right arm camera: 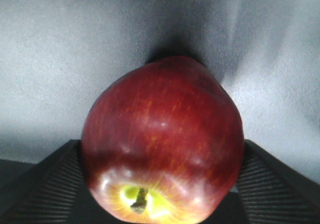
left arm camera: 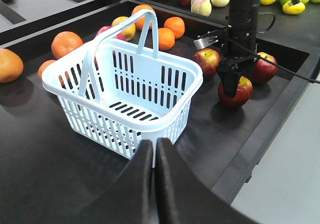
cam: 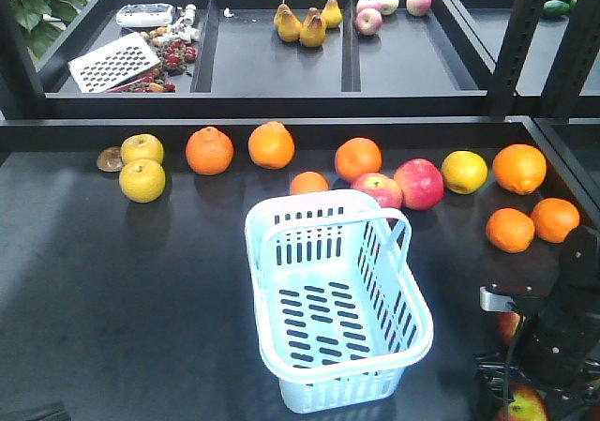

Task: Pick three apples into basket with both arms
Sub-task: 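Reach the right gripper down over the nearest red apple, then grasp the red apple with the right gripper and move it over the basket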

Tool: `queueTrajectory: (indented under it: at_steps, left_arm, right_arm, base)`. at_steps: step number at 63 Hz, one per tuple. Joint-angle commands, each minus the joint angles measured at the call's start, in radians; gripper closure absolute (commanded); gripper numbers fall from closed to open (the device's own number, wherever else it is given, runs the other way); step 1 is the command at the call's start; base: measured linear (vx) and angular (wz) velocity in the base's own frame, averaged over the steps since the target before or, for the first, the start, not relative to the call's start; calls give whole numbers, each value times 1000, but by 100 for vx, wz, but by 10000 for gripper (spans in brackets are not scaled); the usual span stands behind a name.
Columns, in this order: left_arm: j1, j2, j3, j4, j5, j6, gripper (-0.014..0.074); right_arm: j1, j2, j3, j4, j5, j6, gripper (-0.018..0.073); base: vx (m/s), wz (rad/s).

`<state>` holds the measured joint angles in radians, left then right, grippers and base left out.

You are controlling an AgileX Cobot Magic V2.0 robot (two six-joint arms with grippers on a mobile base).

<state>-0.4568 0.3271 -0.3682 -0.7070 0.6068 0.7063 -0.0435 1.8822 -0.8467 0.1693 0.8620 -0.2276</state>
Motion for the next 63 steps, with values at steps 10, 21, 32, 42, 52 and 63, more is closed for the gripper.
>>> queueTrajectory:
  at_steps: [10,21,32,42,52,63]
  left_arm:
    - [1,8,-26,-31,-50,-6,604]
    - [1,8,-26,-31,-44,-6,604]
    - [1,8,-26,-31,-44,-5,604]
    - [1,8,-26,-31,-44,-5,604]
    - [1,8,-26,-31,-44,-5,604]
    - [1,8,-26,-30,-44,-5,604]
  right_arm:
    - [-3,-240,-17,9,94,-16,499]
    - [-3,-484,-29,103,195,-64,568]
    - [34,-664,-33,384,197,-186,564]
    - [222,-672,-33,467,45,-201,564]
    - [420,-580,-33,454,-190,-194,557]
    - [463,-450,-45,468,-349,-177,462]
  base:
    - [0,0]
    - [0,0]
    - [0,0]
    - [0,0]
    - [0,0]
    - [0,0]
